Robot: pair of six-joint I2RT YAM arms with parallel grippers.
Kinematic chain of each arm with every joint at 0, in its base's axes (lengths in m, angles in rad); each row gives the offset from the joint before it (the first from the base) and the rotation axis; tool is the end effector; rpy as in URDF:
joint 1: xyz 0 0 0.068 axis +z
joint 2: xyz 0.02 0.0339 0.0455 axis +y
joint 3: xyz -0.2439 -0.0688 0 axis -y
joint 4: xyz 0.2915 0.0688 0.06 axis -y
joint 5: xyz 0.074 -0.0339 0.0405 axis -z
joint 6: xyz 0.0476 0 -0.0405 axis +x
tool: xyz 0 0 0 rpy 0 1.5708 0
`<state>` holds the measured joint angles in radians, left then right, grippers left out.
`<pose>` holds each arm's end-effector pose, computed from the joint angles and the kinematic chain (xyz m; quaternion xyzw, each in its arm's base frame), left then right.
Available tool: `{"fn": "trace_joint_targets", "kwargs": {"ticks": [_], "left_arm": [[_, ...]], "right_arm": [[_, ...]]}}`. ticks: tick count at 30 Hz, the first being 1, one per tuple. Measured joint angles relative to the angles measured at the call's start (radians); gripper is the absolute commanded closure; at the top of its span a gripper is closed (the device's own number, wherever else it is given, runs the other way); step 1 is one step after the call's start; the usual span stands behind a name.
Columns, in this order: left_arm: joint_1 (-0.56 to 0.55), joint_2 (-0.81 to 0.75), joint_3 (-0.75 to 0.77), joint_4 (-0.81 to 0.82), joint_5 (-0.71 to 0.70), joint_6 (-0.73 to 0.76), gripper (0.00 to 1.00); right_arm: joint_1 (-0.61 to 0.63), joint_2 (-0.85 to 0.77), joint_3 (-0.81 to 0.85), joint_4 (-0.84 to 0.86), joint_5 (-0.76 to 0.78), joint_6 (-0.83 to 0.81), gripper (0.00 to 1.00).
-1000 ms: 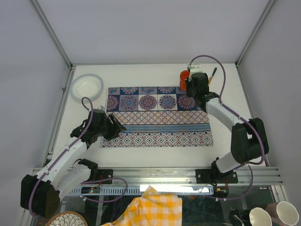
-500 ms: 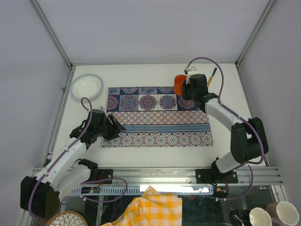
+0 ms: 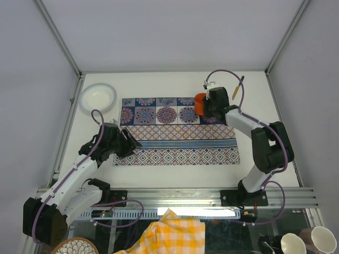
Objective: Set the dinner table for one person
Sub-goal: Place the cup on the napkin.
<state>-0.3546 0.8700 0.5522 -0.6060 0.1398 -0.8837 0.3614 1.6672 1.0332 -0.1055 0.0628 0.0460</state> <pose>0.2147 -0.0866 0.1692 -0.2259 0.9187 -0.2380 0.2198 0.3786 0.1399 0.1500 -0.1311 0.9050 0.0535 0.4010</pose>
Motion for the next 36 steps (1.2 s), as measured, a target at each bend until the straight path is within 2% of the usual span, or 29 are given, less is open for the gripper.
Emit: {"fn": "trace_joint_targets", "kwargs": {"ticks": [23,28,33,36], "left_arm": [[0.0,-0.01,0.0,0.0,0.0,-0.008,0.41],[0.0,-0.011,0.0,0.0,0.0,-0.008,0.41],[0.0,-0.011,-0.001,0.0,0.0,-0.008,0.41],[0.0,-0.011,-0.005,0.001,0.0,-0.008,0.4]], "right_arm": [[0.0,0.084,0.063,0.052,-0.015,-0.021,0.99],[0.004,0.084,0.063,0.051,0.005,-0.021,0.84],[0.009,0.084,0.063,0.048,0.021,-0.014,0.55],[0.01,0.084,0.062,0.029,0.031,-0.01,0.47]]}}
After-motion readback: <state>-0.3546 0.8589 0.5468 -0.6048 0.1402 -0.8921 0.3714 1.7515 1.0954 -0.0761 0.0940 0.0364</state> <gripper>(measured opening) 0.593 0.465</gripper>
